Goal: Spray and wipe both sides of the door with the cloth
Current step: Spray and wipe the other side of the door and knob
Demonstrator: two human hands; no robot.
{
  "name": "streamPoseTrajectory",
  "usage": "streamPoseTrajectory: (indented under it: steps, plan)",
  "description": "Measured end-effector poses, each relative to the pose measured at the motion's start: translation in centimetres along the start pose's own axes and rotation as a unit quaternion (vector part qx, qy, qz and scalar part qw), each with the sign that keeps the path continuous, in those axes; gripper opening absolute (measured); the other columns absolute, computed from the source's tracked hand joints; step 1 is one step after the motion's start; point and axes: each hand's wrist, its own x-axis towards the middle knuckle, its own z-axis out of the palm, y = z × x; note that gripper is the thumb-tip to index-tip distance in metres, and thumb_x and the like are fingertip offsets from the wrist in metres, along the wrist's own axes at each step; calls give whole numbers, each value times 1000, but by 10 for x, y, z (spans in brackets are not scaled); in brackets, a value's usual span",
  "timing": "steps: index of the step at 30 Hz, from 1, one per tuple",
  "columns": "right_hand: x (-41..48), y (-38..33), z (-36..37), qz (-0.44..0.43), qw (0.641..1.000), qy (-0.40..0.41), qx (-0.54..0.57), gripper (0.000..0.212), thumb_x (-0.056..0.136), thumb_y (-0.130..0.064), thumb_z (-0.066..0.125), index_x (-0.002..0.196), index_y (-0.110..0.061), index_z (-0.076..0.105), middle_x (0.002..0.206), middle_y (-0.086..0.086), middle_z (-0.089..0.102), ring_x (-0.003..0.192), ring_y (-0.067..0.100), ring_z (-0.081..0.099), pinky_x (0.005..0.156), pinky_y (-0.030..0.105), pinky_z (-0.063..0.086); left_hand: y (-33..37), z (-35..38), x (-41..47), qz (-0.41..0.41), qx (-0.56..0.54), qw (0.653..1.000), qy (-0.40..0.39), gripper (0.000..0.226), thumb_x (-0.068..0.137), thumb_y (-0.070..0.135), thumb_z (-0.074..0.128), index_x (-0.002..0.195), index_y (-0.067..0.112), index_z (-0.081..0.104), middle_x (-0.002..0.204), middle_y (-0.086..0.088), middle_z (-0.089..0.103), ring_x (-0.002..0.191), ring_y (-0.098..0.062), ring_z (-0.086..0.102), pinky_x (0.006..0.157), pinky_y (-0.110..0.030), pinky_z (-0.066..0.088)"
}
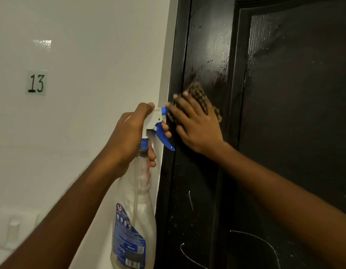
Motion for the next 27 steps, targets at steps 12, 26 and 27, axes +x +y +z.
streamPoseTrajectory:
  steps: [12, 26, 27]
  plan:
    - [30, 75, -30, -80, 995, -53, -37, 61, 98, -45, 33, 158, -38, 25, 166, 0, 27, 154, 25, 21, 118, 60, 21, -3, -6, 4, -12, -36, 998, -44, 59, 103, 45, 33, 83, 4, 71, 89, -21, 75, 47, -29, 58, 43, -30, 50]
    - [-110, -16, 1, -20, 998, -47, -24, 64, 97, -39, 42, 159, -34, 25, 167, -1, 23, 156, 21, 15, 118, 58, 24, 0, -9, 2, -22, -53, 995, -78, 57, 102, 46, 36, 82, 7, 71, 86, -17, 75, 38, -21, 51, 48, -31, 49]
    - [-122, -17, 3, -51, 996, -68, -28, 63, 99, -40, 40, 159, -35, 25, 167, -1, 24, 156, 20, 15, 119, 57, 23, -1, -9, 2, -23, -56, 995, -80, 57, 102, 46, 36, 81, 7, 71, 85, -15, 76, 38, -21, 51, 48, -30, 49]
